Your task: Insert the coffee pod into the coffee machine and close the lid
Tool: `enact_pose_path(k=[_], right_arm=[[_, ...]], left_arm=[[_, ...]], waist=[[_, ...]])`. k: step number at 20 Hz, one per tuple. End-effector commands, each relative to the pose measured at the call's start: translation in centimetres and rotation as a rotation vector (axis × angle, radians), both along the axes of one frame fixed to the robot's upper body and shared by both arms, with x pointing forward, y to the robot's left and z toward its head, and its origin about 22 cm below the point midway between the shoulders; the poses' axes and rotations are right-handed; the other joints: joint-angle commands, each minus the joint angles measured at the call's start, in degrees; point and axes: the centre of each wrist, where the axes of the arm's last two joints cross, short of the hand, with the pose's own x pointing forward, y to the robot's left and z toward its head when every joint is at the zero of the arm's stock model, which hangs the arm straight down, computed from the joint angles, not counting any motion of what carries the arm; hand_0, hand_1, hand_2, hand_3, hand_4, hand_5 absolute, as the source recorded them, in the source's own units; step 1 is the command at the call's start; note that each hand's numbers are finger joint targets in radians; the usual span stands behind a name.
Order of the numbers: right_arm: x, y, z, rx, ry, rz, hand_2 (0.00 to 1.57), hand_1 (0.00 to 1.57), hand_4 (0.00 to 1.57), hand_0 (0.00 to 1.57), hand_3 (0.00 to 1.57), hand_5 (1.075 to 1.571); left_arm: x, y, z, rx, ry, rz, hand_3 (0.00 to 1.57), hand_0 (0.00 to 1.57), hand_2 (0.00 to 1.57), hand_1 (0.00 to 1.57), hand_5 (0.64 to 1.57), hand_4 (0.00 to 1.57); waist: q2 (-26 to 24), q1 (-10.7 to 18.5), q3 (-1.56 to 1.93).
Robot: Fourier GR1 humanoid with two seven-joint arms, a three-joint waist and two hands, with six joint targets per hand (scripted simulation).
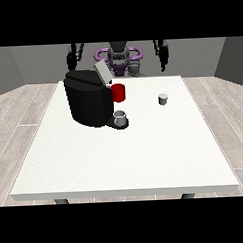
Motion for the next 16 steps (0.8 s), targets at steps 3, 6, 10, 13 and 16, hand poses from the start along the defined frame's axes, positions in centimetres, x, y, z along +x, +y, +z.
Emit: enact_pose_path(k=[3,6,10,13,16], right_arm=[[-0.6,1.6,-1.1,0.016,0.048,-0.031,0.00,0.00,0.00,0.00,0.00,1.571],[-1.2,-1.9,-1.9,0.016,0.059,-0.021,0.00,0.00,0.00,0.00,0.00,1.571],[0.8,-0.7,0.1,-0.123,-0.107,-0.134,0.00,0.00,0.00,0.00,0.00,1.571],[1.0,1.5,1.6,-0.129,-0.068,-0.109,0.00,0.00,0.00,0.00,0.00,1.571],[1.3,2.2,1.9,-0.131,-0.098,-0.084,0.00,0.00,0.00,0.00,0.00,1.571]], left_arm=[[-0.4,4.0,-0.2,0.157,-0.014,-0.082,0.00,0.00,0.00,0.00,1.571,0.00],[-1.5,5.3,0.2,0.282,-0.057,-0.199,0.00,0.00,0.00,0.00,1.571,0.00],[1.5,9.6,2.9,0.466,-0.088,-0.137,0.00,0.00,0.00,0.00,1.571,0.00],[2.7,12.1,4.3,0.524,-0.010,-0.134,0.00,0.00,0.00,0.00,1.571,0.00],[3.9,12.8,3.9,0.559,0.046,-0.127,0.00,0.00,0.00,0.00,1.571,0.00]], waist=[[-2.01,0.49,-1.00],[-3.13,1.04,-0.97],[4.26,-2.75,-0.99],[2.75,-5.07,-1.02],[4.17,-6.61,-1.00]])
